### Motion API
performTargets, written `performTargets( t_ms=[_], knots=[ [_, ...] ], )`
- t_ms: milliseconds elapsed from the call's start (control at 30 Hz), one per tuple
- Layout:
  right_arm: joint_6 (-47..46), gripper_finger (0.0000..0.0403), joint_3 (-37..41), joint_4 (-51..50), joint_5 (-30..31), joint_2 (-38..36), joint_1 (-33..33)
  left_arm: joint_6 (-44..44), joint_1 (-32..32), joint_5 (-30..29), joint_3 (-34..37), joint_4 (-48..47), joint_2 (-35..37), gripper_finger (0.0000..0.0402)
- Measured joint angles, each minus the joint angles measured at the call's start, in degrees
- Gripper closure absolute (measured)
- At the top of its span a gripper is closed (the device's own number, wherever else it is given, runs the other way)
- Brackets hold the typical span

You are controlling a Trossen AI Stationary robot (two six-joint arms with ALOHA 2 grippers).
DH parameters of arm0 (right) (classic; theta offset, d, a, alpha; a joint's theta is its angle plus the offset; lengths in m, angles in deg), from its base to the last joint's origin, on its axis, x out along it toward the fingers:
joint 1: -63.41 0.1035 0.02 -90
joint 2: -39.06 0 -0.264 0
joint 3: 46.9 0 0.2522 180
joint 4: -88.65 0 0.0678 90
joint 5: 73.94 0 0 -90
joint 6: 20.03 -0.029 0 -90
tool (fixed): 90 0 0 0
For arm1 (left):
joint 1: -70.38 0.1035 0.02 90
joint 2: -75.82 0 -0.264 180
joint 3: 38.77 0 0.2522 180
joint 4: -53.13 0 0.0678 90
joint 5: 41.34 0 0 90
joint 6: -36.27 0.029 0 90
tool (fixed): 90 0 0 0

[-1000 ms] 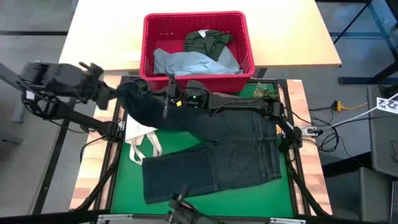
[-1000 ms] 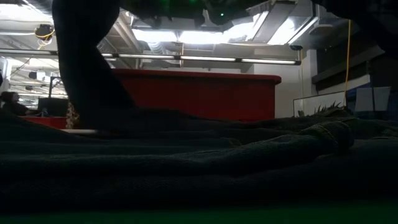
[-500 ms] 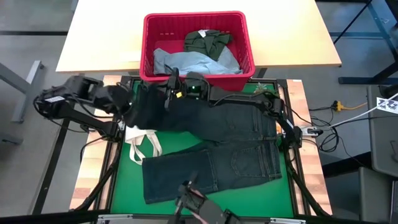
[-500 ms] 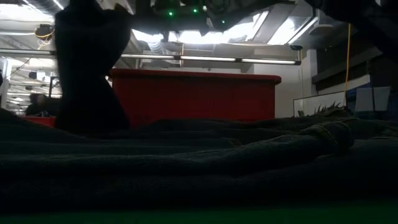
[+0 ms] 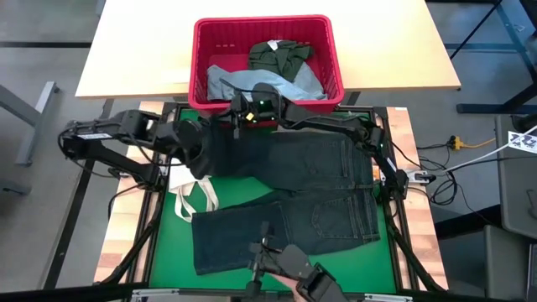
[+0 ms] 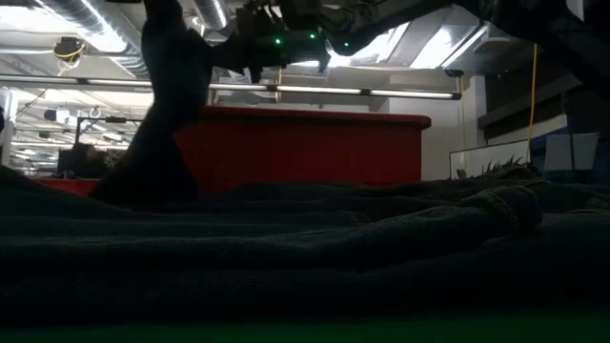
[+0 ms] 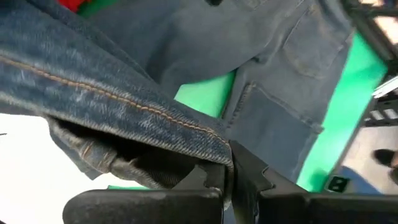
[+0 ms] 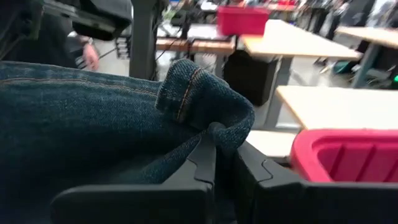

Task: Fold Laundry from Bin
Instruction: Fold the dark blue jeans

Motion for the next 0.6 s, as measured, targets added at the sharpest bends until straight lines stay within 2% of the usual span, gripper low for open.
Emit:
performTargets(
  t_ms=[133, 233, 433, 600],
  knots=[
    [0.87, 0.0381, 0.0, -3.92, -5.04, -0.26, -0.83, 2.48, -0.02, -0.16, 0.0, 0.28, -3.9, 0.0398],
    [6.62, 0.0381, 0.0, -9.94, -5.37, -1.78, -1.14, 4.42, 0.0, -0.22, 0.0, 1.8, -6.84, 0.0398],
    [16.35, 0.0381, -0.02, -25.76, 0.15, -6.25, -1.41, 8.62, 0.02, -0.6, 0.02, 8.52, -12.32, 0.0399],
    [22.55, 0.0381, -0.04, -39.05, 7.6, -8.15, -1.31, 11.12, 0.04, -0.85, 0.02, 12.17, -17.24, 0.0398]
  ],
)
